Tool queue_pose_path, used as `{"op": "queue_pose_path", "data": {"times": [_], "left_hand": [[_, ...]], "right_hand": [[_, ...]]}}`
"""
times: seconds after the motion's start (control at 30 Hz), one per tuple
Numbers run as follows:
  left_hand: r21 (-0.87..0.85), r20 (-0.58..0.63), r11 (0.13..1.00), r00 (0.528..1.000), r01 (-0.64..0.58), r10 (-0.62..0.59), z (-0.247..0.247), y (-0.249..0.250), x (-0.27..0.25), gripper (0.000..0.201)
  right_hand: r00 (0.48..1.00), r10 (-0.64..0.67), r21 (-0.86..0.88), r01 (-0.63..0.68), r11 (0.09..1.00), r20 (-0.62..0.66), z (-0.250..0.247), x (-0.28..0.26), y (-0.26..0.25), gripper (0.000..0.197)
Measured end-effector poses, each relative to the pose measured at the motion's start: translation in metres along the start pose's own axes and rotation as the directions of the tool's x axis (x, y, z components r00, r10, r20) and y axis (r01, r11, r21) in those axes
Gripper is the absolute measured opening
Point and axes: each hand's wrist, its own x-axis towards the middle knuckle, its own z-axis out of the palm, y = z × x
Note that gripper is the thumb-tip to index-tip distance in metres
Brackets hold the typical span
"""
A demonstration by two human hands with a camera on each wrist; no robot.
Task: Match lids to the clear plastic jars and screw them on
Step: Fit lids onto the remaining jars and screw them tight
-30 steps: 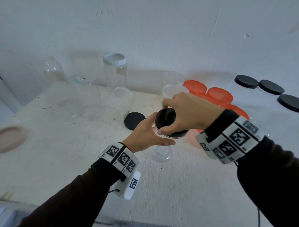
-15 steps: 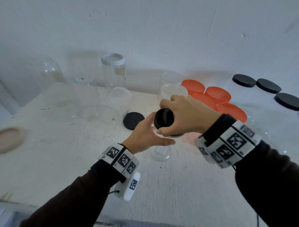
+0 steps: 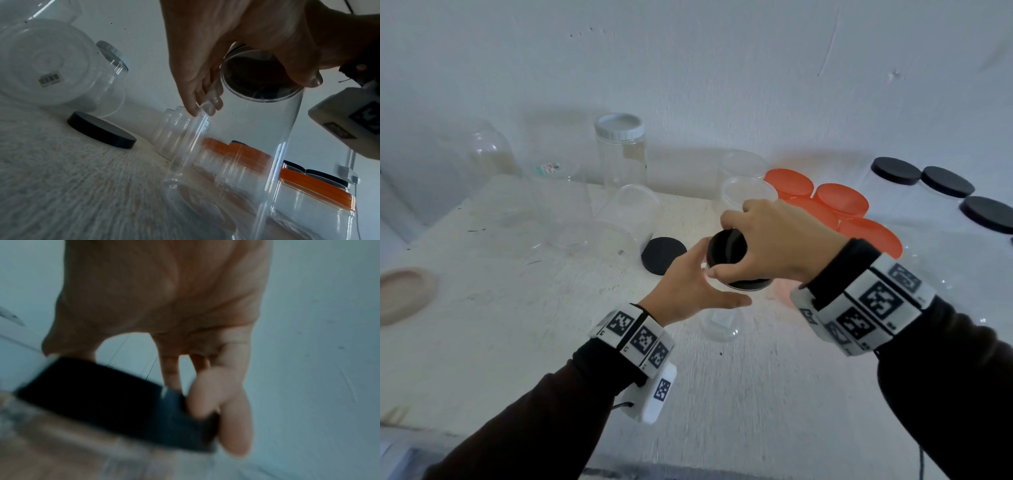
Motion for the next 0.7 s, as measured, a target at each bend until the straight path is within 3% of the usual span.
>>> {"op": "queue_pose_path", "data": {"times": [0.07,0.17,0.23,0.37,0.47,0.57,0.63,0.7], "left_hand": [[0.015,0.005,1.0,1.0,-0.004,0.004,-0.001,0.001,0.0,0.083],[0.039,0.002,0.999,1.0,-0.015,0.015,-0.001,0.001,0.001,0.083],[0.04,0.003,0.999,1.0,-0.017,0.017,-0.001,0.002,0.0,0.082],[-0.009,0.024,1.0,1.0,0.005,-0.005,0.0,0.002,-0.001,0.083],[-0.045,0.033,0.999,0.999,0.027,-0.025,0.002,0.0,-0.001,0.088],[-0.015,0.036,1.0,0.999,0.025,-0.024,-0.001,0.001,0.0,0.082],[0.034,0.035,0.999,0.999,0.005,-0.006,-0.002,0.003,-0.001,0.078],[0.058,0.032,0.998,0.999,-0.007,0.005,-0.003,0.005,-0.001,0.079]], "right_hand": [[0.994,-0.03,0.042,0.026,0.999,0.104,-0.004,-0.001,0.007,0.07],[0.914,-0.196,0.304,0.086,0.949,0.356,-0.017,-0.003,0.017,0.069],[0.922,-0.215,0.294,0.118,0.948,0.322,-0.016,-0.003,0.018,0.072],[0.986,-0.098,0.139,0.079,0.987,0.136,-0.007,-0.002,0.009,0.064],[0.999,-0.041,0.079,0.041,0.996,0.009,-0.003,-0.004,0.002,0.064],[0.989,-0.074,0.024,0.072,0.997,0.129,-0.008,-0.006,0.008,0.067],[0.937,-0.164,0.188,0.109,0.976,0.307,-0.017,-0.006,0.015,0.068],[0.916,-0.217,0.285,0.12,0.951,0.337,-0.021,-0.006,0.017,0.071]]}}
